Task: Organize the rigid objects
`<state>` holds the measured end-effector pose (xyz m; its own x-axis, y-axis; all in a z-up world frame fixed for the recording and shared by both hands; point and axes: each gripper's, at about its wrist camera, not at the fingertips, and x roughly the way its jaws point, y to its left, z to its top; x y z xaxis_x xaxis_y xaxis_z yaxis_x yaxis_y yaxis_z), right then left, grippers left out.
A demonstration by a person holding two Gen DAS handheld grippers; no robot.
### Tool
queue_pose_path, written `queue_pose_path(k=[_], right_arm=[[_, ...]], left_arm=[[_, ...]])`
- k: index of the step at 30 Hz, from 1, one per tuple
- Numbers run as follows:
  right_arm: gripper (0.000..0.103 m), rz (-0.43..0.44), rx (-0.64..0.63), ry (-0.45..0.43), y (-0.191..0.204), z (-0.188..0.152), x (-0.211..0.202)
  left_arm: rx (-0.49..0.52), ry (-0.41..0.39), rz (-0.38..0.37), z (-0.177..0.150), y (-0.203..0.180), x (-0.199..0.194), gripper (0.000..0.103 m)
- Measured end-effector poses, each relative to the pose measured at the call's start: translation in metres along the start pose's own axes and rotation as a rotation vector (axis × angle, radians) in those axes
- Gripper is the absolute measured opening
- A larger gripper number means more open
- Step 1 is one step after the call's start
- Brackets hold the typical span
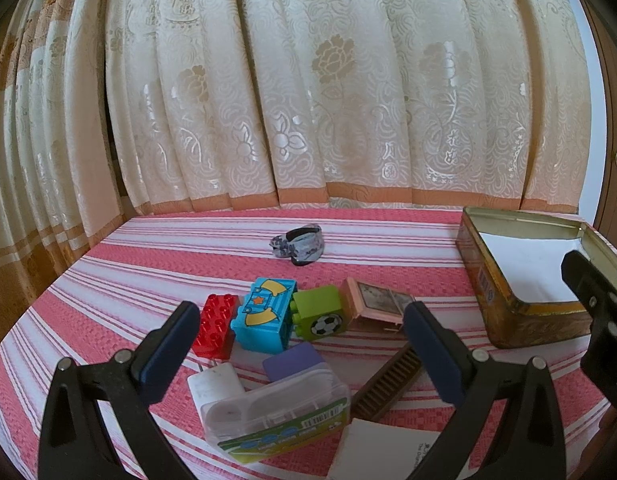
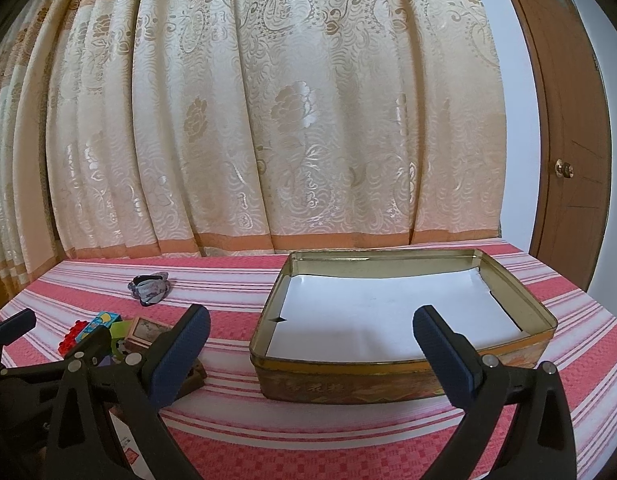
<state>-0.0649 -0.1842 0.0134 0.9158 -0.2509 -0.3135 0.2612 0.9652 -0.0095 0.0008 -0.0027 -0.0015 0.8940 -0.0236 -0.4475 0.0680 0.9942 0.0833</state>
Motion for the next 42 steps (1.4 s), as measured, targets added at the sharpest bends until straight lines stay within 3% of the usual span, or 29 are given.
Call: queue_pose_path(k=[14,25,28,32,38,42], right_arm=[[0.102,0.040,0.006,0.013,0.000,0.001,-0.001],[0.102,0.121,-0.030,0.064,-0.001,0.000,0.006],[0.100,0.186,-0.054,0.110,0.004,-0.003,0.010],[0.089,0.344,-0.069,0.215,0.014,-0.009,0.019],[0.088,0.603,-0.168,0.369,0.041,-0.027,0.022],[0.088,0.684,-0.234,0.420,0.059,-0.038,0.018]], left_arm=[[-0.016,0.006,0.005,-0.006,-0.012,-0.006,0.103],[-0.037,0.051,0.027,-0.012,0.014,-0.015,0.103],[-0.032,0.058,0.071,-0.018,0.030,-0.022,0.103],[0.008,0.065,0.119,-0.027,0.045,-0.033,0.103],[-0.017,0.092,0.130,-0.038,0.072,-0.045,0.103],[-0.013,0.108,0.139,-0.042,0.083,-0.046,0.102]])
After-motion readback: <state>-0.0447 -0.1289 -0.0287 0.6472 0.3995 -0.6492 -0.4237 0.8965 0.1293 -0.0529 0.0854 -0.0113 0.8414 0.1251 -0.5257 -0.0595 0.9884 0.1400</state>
